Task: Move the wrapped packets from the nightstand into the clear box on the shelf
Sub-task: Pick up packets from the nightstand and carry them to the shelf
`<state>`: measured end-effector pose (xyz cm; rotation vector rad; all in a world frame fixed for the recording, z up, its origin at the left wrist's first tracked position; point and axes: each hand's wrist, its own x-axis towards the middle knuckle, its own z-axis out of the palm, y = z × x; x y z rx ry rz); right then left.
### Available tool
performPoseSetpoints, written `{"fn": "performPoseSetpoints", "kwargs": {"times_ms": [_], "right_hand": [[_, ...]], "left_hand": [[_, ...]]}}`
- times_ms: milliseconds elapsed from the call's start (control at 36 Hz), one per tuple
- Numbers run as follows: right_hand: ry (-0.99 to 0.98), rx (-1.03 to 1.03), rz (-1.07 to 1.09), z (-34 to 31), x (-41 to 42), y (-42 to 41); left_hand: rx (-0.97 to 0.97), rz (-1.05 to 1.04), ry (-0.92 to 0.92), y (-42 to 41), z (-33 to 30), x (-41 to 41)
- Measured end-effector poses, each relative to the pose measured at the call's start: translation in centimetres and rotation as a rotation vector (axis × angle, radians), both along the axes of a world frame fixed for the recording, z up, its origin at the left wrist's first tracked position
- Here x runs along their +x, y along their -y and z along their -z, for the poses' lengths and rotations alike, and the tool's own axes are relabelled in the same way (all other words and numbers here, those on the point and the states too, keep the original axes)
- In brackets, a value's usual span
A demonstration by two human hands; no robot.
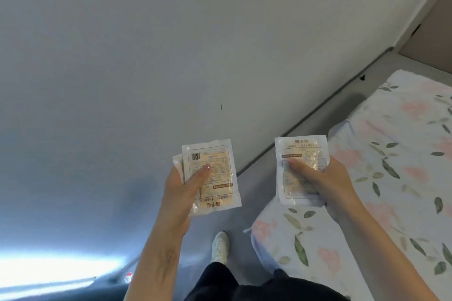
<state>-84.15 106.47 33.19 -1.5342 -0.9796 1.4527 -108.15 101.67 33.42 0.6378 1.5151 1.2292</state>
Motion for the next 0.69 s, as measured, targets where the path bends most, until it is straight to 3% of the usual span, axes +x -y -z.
{"fn": "performPoseSetpoints", "kwargs": {"times_ms": [167, 306, 694], "right_hand": [[0.004, 0.012, 0.115, -0.2, -3.1, -4.3], [0.014, -0.010, 0.223, -0.4, -3.7, -5.8], [0.066, 0.059, 0.476, -1.1, -1.9, -14.5]], "left_hand": [[0.004, 0.162, 0.097, -7.7, -1.1, -3.2], [-0.007, 0.268, 0.043, -12.6, -1.3, -4.0], [-0.018, 0.496, 0.099, -26.5, -0.6, -0.6]]}}
